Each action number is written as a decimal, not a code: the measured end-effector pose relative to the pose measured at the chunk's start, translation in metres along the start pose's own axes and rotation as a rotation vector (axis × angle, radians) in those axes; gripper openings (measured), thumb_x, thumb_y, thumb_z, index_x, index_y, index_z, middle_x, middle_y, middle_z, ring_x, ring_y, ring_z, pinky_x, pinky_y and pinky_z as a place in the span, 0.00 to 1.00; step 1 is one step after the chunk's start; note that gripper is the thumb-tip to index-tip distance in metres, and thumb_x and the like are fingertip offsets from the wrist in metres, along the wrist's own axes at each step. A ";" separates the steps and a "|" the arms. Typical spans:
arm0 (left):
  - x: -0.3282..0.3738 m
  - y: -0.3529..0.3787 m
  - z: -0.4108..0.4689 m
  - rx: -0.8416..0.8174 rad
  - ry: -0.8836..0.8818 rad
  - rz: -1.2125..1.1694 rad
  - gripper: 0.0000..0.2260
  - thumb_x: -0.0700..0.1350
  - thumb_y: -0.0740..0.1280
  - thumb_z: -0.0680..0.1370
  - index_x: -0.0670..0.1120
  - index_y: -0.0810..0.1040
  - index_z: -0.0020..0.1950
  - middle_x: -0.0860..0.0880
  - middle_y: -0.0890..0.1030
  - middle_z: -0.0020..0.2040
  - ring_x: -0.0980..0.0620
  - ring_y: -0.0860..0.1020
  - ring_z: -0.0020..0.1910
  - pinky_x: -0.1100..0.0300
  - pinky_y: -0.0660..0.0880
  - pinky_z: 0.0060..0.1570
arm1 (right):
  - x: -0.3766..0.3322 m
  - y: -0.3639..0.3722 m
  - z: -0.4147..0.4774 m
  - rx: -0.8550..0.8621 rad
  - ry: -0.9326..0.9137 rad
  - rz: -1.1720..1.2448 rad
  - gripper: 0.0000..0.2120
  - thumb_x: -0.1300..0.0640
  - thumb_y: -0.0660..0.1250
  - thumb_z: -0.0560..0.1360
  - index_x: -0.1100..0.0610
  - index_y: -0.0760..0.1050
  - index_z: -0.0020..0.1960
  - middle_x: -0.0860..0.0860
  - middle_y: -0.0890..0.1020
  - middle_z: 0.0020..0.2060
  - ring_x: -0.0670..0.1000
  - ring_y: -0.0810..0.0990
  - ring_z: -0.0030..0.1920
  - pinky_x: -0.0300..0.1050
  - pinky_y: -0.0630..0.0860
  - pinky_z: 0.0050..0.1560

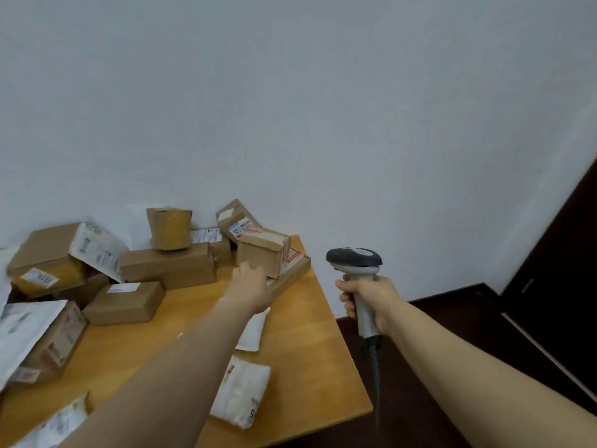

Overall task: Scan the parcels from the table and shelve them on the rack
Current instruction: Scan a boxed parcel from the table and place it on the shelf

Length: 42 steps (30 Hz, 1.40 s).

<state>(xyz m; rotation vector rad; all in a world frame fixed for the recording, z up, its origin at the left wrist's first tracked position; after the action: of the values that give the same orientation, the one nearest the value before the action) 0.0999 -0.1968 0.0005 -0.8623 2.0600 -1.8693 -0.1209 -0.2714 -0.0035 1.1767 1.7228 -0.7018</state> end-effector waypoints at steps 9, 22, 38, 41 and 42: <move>0.024 -0.005 0.176 -0.003 0.211 0.172 0.37 0.44 0.66 0.76 0.44 0.48 0.79 0.45 0.57 0.77 0.43 0.51 0.76 0.45 0.49 0.74 | -0.025 0.050 0.138 0.023 0.084 -0.018 0.06 0.65 0.73 0.71 0.62 0.76 0.42 0.57 0.78 0.30 0.52 0.73 0.26 0.46 0.73 0.33; 0.026 0.038 0.223 -0.151 0.354 0.449 0.48 0.50 0.75 0.69 0.48 0.45 0.78 0.44 0.57 0.74 0.42 0.54 0.74 0.46 0.51 0.73 | 0.005 0.048 0.189 0.020 0.231 0.074 0.07 0.65 0.74 0.71 0.64 0.77 0.46 0.58 0.79 0.29 0.51 0.74 0.25 0.43 0.74 0.30; -0.017 -0.068 -0.034 0.539 0.445 0.102 0.36 0.42 0.79 0.60 0.45 0.63 0.60 0.41 0.65 0.62 0.39 0.79 0.52 0.54 0.81 0.42 | -0.001 0.113 0.085 -0.318 0.240 0.161 0.32 0.48 0.81 0.56 0.58 0.78 0.56 0.60 0.84 0.48 0.60 0.83 0.45 0.56 0.82 0.44; -0.032 -0.071 -0.066 0.571 0.381 0.114 0.36 0.42 0.78 0.61 0.47 0.60 0.62 0.44 0.60 0.64 0.38 0.78 0.52 0.52 0.81 0.44 | 0.002 0.132 0.056 -0.406 0.254 0.211 0.31 0.50 0.81 0.58 0.57 0.78 0.59 0.58 0.85 0.46 0.58 0.84 0.43 0.49 0.81 0.35; -0.038 -0.071 -0.074 0.566 0.354 0.112 0.36 0.42 0.77 0.63 0.48 0.59 0.62 0.42 0.60 0.65 0.37 0.77 0.54 0.50 0.81 0.44 | 0.002 0.137 0.050 -0.420 0.250 0.213 0.32 0.51 0.81 0.59 0.57 0.78 0.60 0.58 0.85 0.47 0.58 0.84 0.45 0.50 0.82 0.38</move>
<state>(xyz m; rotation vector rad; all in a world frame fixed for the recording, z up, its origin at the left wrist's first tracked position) 0.1094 -0.1149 0.0728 -0.2843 1.5400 -2.4828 0.0234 -0.2590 -0.0213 1.1573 1.8010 -0.0559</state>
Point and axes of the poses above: each hand's wrist, its own z-axis towards the middle knuckle, its own y-axis out of the palm, x = y × z, the point moved 9 cm from there along z, towards the middle knuckle
